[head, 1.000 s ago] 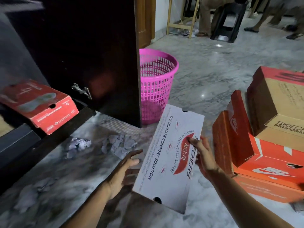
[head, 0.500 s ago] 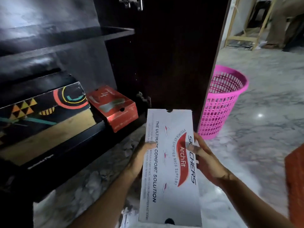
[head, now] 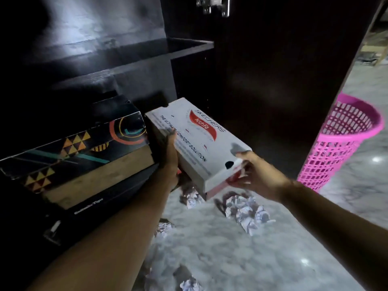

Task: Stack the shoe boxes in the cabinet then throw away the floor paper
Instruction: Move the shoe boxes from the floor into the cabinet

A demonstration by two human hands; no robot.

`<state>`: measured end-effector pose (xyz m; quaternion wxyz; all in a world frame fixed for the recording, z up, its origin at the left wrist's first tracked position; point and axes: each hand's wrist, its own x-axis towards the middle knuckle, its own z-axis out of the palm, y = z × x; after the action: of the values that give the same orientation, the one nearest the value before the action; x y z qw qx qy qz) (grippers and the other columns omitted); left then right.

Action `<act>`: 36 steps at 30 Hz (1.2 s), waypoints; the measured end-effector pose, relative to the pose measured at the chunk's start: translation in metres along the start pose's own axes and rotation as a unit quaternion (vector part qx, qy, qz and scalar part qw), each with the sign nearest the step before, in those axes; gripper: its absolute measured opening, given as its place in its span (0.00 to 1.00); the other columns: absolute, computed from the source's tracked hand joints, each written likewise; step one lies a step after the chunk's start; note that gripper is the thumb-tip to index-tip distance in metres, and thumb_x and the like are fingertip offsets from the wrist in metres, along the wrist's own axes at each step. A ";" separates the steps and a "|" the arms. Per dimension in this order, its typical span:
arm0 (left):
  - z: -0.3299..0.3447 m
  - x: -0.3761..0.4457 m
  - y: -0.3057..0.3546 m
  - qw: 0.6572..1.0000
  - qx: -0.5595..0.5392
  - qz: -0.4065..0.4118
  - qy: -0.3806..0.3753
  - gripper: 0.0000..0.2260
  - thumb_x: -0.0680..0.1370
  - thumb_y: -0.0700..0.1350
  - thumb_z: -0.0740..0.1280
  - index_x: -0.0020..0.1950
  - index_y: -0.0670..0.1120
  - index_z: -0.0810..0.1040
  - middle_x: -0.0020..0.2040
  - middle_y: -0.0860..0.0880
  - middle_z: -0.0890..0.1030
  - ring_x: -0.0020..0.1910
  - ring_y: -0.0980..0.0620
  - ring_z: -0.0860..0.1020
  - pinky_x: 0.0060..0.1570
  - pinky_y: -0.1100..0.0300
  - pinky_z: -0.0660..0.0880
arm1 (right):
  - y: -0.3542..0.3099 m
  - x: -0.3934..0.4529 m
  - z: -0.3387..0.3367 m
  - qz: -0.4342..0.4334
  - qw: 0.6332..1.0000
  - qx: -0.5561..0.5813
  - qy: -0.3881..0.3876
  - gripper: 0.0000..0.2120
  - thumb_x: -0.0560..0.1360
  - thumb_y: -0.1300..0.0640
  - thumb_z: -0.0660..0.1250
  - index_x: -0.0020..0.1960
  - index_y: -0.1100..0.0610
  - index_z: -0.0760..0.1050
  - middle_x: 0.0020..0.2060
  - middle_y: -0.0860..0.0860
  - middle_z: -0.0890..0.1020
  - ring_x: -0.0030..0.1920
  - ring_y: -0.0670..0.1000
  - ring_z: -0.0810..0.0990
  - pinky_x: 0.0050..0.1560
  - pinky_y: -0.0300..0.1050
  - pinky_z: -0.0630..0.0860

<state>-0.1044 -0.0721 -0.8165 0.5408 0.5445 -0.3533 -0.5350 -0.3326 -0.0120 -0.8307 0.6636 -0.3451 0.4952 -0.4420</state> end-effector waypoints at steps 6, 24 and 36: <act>-0.031 0.081 -0.058 0.995 0.069 0.027 0.070 0.53 0.58 0.84 0.65 0.77 0.58 0.67 0.73 0.41 0.75 0.72 0.37 0.74 0.71 0.32 0.69 | -0.031 0.062 0.062 0.013 1.000 -0.010 0.006 0.09 0.80 0.50 0.67 0.49 0.56 0.80 0.40 0.54 0.82 0.40 0.53 0.77 0.54 0.54 0.82; -0.005 0.067 -0.008 0.970 0.156 -0.002 0.186 0.27 0.80 0.53 0.68 0.75 0.40 0.71 0.72 0.41 0.76 0.70 0.41 0.74 0.70 0.50 0.71 | -0.049 0.163 0.130 0.002 0.985 -0.092 0.144 0.47 0.75 0.31 0.68 0.80 0.60 0.58 0.50 0.56 0.82 0.49 0.57 0.86 0.56 0.58 0.85; 0.062 -0.015 -0.031 0.952 0.211 0.169 0.142 0.11 0.76 0.45 0.71 0.57 0.42 0.80 0.52 0.48 0.78 0.51 0.50 0.77 0.49 0.63 0.67 | -0.022 0.038 0.050 -0.071 0.973 -0.164 0.149 0.11 0.82 0.49 0.67 0.50 0.54 0.82 0.55 0.63 0.86 0.42 0.57 0.84 0.49 0.52 0.84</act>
<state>-0.1729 -0.0654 -0.8338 0.5403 0.6493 -0.4646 -0.2659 -0.2853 -0.0546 -0.8114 0.4836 -0.4132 0.6289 -0.4471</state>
